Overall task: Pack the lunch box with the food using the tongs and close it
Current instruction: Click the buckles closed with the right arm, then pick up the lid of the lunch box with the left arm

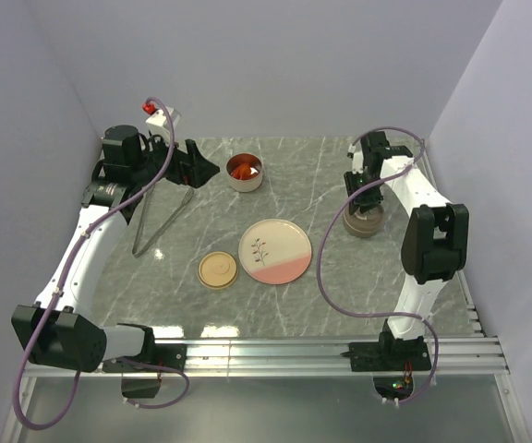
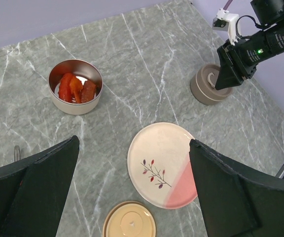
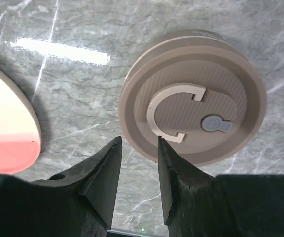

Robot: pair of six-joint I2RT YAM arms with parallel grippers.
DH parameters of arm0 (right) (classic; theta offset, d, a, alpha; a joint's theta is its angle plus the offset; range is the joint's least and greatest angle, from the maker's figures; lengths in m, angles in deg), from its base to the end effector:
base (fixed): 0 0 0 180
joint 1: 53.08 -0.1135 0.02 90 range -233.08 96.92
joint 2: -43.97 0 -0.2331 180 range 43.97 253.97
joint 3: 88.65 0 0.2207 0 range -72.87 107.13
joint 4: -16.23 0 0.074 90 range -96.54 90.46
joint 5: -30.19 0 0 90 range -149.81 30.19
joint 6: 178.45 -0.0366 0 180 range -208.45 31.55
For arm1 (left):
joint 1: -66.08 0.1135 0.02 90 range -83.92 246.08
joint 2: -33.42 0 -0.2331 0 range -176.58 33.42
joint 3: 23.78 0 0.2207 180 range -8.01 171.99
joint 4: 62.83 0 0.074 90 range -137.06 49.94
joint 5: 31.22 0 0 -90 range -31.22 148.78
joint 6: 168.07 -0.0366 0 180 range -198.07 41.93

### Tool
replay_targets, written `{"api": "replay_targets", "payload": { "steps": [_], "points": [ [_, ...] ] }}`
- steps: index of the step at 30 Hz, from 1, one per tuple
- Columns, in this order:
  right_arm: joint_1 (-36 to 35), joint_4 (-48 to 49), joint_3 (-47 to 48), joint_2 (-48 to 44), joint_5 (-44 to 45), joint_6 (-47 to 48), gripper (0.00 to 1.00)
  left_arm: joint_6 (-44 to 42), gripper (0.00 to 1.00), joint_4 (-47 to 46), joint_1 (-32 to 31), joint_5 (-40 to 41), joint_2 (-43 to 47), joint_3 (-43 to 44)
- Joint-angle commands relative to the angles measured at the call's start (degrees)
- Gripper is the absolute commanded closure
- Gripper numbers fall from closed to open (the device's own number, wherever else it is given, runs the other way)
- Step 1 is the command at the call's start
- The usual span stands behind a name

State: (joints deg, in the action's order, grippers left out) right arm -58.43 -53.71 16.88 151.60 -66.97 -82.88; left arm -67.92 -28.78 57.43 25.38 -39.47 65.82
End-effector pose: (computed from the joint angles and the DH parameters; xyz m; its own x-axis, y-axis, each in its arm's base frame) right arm 0.3432 0.0367 0.2226 -0.9300 -0.1838 -0.3184 -0.2221 0.9710 0.0881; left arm 0.2566 -0.0594 0.3686 -0.4037 -0.0874 -0.9107 0.5830 0.7425 -0.3297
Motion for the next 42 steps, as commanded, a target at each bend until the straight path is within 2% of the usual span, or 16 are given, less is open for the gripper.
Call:
{"api": "replay_targets", "payload": {
  "steps": [1,9,14,20,23,25,26,27,29,30,31,35,39,42],
  "points": [
    [-0.5,-0.1,2.5,-0.2,-0.6,0.0,0.58,-0.7,0.01,-1.6,0.2,-1.3,1.7,-0.1],
    [-0.5,1.8,1.6,0.0,-3.6,-0.2,0.61,-0.8,0.01,1.3,0.2,0.9,-0.2,2.3],
    [-0.5,4.8,1.1,-2.7,-9.8,-1.3,0.6,0.0,0.01,8.2,0.2,5.7,-8.5,9.0],
    [-0.5,9.3,-0.7,-7.4,-13.4,-1.3,0.54,-0.9,0.04,10.3,0.2,8.0,-16.7,13.7],
    [-1.1,10.2,-1.7,-10.3,-15.1,0.5,0.5,-6.7,0.07,13.8,0.1,6.3,-19.7,14.5],
    [-1.4,10.0,-2.3,-12.4,-16.0,2.7,0.43,-16.0,0.06,18.8,0.2,3.5,-19.9,13.5],
    [-2.1,9.9,-2.7,-13.1,-16.7,3.3,0.42,-19.7,0.05,20.8,0.3,-0.5,-19.5,11.5],
    [-2.6,9.9,-3.2,-13.8,-16.8,4.6,0.4,-27.2,0.05,24.7,0.4,-2.8,-18.8,10.2],
    [-3.6,10.0,-4.5,-15.5,-16.5,5.4,0.37,-33.8,0.06,28.5,0.5,-6.0,-16.4,6.3],
    [-4.6,10.1,-5.3,-16.5,-16.0,5.7,0.36,-39.7,0.08,30.4,0.5,-6.4,-15.3,5.0],
    [-5.1,10.2,-5.6,-16.9,-15.9,5.7,0.35,-41.9,0.1,33.3,0.5,-6.2,-14.7,3.6],
    [-7.4,10.2,-7.0,-18.6,-16.0,5.4,0.34,-47.1,0.25,33.2,0.2,-1.6,-11.9,-5.2],
    [-9.2,11.4,-9.8,-20.8,-15.4,3.2,0.29,-48.3,0.32,29.2,-1.3,4.9,-10.1,-11.3],
    [-9.9,13.3,-12.7,-23.5,-14.5,2.2,0.25,-47.3,0.37,28.1,-3.0,6.3,-11.3,-13.1]
  ]
}}
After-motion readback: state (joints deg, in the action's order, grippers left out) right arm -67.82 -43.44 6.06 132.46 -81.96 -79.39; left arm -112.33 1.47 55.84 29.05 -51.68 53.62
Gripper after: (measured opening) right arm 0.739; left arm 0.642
